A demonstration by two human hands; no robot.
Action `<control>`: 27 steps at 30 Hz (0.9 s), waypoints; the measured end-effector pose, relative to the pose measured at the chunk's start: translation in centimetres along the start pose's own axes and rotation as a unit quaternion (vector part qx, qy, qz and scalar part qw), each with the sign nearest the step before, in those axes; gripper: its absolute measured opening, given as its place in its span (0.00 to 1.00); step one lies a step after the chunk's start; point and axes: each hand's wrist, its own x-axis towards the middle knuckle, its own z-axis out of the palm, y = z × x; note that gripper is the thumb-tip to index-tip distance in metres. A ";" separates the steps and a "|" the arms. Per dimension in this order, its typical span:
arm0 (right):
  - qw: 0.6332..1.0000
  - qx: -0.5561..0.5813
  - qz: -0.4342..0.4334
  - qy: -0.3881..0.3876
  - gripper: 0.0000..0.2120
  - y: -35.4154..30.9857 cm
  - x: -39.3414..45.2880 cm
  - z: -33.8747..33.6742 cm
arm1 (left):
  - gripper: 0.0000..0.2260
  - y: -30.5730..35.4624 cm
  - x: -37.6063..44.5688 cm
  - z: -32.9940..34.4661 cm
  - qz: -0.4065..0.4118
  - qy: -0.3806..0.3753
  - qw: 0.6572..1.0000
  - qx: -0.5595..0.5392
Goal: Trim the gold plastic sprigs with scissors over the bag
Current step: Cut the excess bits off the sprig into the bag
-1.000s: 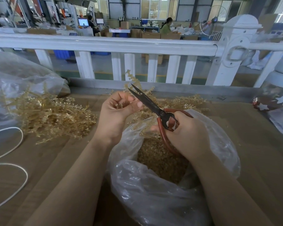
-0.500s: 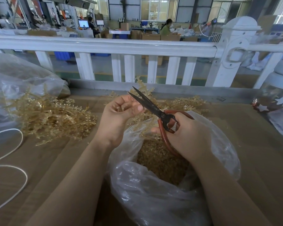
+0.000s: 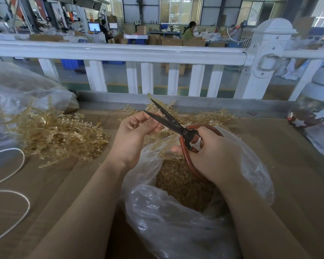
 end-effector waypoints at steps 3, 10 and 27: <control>1.000 -0.003 0.001 0.007 0.35 -0.1 0.0 0.1 | 0.10 -0.2 0.1 0.2 0.018 0.001 1.000 0.007; 1.000 -0.019 0.006 0.023 0.35 -0.1 0.0 0.1 | 0.13 -0.4 0.1 0.1 0.040 0.009 0.999 0.007; 0.999 -0.008 -0.018 0.039 0.34 0.3 0.0 0.3 | 0.02 0.0 -0.2 0.4 0.056 0.016 0.996 0.065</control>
